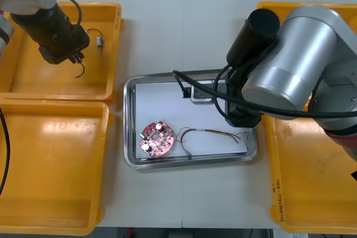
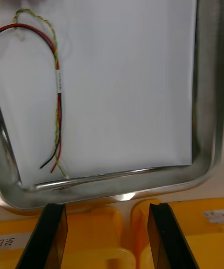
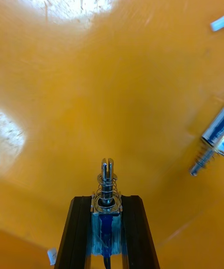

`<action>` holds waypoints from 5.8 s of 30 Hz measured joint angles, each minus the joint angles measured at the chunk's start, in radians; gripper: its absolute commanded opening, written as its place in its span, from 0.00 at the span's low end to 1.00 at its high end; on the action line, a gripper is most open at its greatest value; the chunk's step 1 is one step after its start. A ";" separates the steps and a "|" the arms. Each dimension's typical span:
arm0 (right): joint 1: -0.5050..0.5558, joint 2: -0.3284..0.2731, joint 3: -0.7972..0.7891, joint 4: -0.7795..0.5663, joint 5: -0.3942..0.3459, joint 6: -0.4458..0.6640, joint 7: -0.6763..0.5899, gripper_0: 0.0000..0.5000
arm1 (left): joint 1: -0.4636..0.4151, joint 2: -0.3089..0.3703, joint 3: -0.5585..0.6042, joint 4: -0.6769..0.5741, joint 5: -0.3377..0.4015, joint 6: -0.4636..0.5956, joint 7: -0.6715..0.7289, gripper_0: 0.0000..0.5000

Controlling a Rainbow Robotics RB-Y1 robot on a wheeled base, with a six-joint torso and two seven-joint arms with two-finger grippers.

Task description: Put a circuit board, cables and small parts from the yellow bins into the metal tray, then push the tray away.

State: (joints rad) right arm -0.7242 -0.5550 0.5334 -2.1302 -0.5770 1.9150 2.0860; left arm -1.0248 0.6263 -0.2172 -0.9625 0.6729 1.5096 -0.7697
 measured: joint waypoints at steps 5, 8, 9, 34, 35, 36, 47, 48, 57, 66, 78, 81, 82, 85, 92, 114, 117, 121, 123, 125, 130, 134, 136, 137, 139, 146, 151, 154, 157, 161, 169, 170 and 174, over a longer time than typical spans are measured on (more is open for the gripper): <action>0.000 0.000 -0.108 -0.020 -0.015 0.001 -0.001 1.00 | 0.000 0.031 0.032 -0.118 0.019 0.119 0.000 0.00; 0.000 0.000 -0.194 -0.020 -0.042 0.001 -0.003 1.00 | 0.000 0.044 0.036 -0.200 0.033 0.192 0.000 0.00; 0.000 0.000 -0.223 -0.021 -0.047 0.001 -0.005 1.00 | 0.000 0.047 0.036 -0.227 0.036 0.212 0.000 0.01; 0.002 -0.087 -0.595 0.104 0.003 0.002 -0.029 1.00 | 0.044 0.038 -0.153 -0.779 0.133 0.374 0.288 0.00; 0.002 -0.087 -0.603 0.116 0.020 0.002 -0.029 1.00 | 0.044 0.031 -0.169 -0.779 0.133 0.374 0.288 0.01; 0.002 -0.087 -0.608 0.128 0.031 0.002 -0.029 1.00 | 0.044 0.024 -0.182 -0.779 0.133 0.374 0.288 0.00; -0.027 -0.087 -0.643 0.370 0.061 0.002 -0.074 1.00 | 0.073 -0.049 -0.300 -0.779 0.080 0.321 0.288 0.01; -0.038 -0.087 -0.644 0.397 0.071 0.002 -0.074 1.00 | 0.080 -0.051 -0.307 -0.779 0.074 0.310 0.288 0.01; -0.183 -0.036 -0.646 0.657 0.198 0.002 -0.114 1.00 | 0.141 -0.056 -0.388 -0.779 0.011 0.216 0.289 0.00; -0.254 0.005 -0.666 0.828 0.234 -0.097 -0.175 1.00 | 0.175 -0.058 -0.426 -0.736 -0.007 0.114 0.289 0.01; -0.333 0.030 -0.671 1.058 0.234 -0.276 -0.256 1.00 | 0.175 -0.076 -0.482 -0.656 -0.028 0.034 0.289 0.01; -0.349 0.036 -0.671 1.112 0.234 -0.315 -0.256 1.00 | 0.175 -0.076 -0.496 -0.650 -0.030 0.023 0.289 0.01; -0.355 0.038 -0.671 1.130 0.234 -0.326 -0.256 1.00 | 0.175 -0.076 -0.498 -0.649 -0.030 0.022 0.289 0.01; -0.375 0.046 -0.671 1.196 0.234 -0.364 -0.256 1.00 | 0.175 -0.076 -0.501 -0.646 -0.030 0.021 0.289 0.22; -0.409 0.066 -0.671 1.317 0.234 -0.469 -0.257 1.00 | 0.175 -0.077 -0.502 -0.645 -0.030 0.021 0.289 0.97; -0.412 0.104 -0.671 1.552 0.215 -0.722 -0.263 1.00 | 0.175 -0.078 -0.466 -0.754 -0.041 0.137 0.289 1.00; -0.412 0.110 -0.671 1.569 0.215 -0.741 -0.263 1.00 | 0.175 -0.077 -0.423 -0.798 -0.040 0.170 0.289 1.00; -0.413 0.115 -0.671 1.574 0.210 -0.760 -0.263 1.00 | 0.175 -0.074 -0.368 -0.829 -0.033 0.183 0.289 1.00; -0.415 0.117 -0.671 1.576 0.204 -0.770 -0.264 1.00 | 0.175 -0.068 -0.344 -0.835 -0.025 0.194 0.289 1.00; -0.417 0.117 -0.671 1.578 0.203 -0.772 -0.264 1.00 | 0.174 -0.060 -0.318 -0.837 -0.012 0.214 0.289 1.00; -0.421 0.118 -0.671 1.584 0.203 -0.773 -0.264 1.00 | 0.174 -0.033 -0.228 -0.838 0.036 0.287 0.280 1.00; -0.421 0.118 -0.671 1.585 0.203 -0.773 -0.264 1.00 | 0.171 -0.005 -0.146 -0.837 0.082 0.334 0.222 1.00; -0.421 0.119 -0.671 1.585 0.203 -0.774 -0.264 1.00 | 0.165 0.010 -0.120 -0.832 0.101 0.345 0.167 1.00; -0.421 0.119 -0.671 1.585 0.203 -0.774 -0.264 1.00 | 0.160 0.018 -0.109 -0.822 0.109 0.348 0.129 1.00; -0.421 0.119 -0.670 1.585 0.203 -0.774 -0.264 1.00 | 0.148 0.031 -0.093 -0.798 0.117 0.350 0.056 1.00; -0.421 0.119 -0.667 1.585 0.203 -0.780 -0.264 0.00 | 0.107 0.056 -0.058 -0.666 0.120 0.328 -0.074 1.00; -0.421 0.119 -0.663 1.585 0.203 -0.784 -0.264 0.00 | 0.076 0.060 -0.045 -0.551 0.112 0.270 -0.077 1.00; -0.421 0.119 -0.663 1.585 0.202 -0.784 -0.264 0.00 | 0.055 0.060 -0.033 -0.478 0.101 0.227 -0.105 1.00; -0.421 0.119 -0.663 1.585 0.202 -0.784 -0.264 0.00 | 0.036 0.060 -0.021 -0.410 0.092 0.183 -0.179 1.00; -0.421 0.118 -0.663 1.581 0.203 -0.757 -0.264 0.00 | 0.017 0.060 -0.014 -0.324 0.091 0.099 -0.303 1.00; -0.420 0.104 -0.663 1.429 0.231 -0.464 -0.264 0.00 | -0.009 0.060 -0.014 -0.191 0.092 -0.013 -0.322 1.00; -0.420 0.101 -0.663 1.398 0.235 -0.424 -0.264 0.00 | -0.009 0.060 -0.014 -0.176 0.093 -0.030 -0.322 1.00; -0.420 0.088 -0.676 1.279 0.248 -0.265 -0.264 0.00 | -0.009 0.060 -0.014 -0.120 0.096 -0.095 -0.322 1.00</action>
State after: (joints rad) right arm -1.1443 -0.4669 -0.1431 -0.8511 -0.3287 1.6499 1.8223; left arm -1.0341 0.6865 -0.2309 -1.0829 0.7693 1.4143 -1.0919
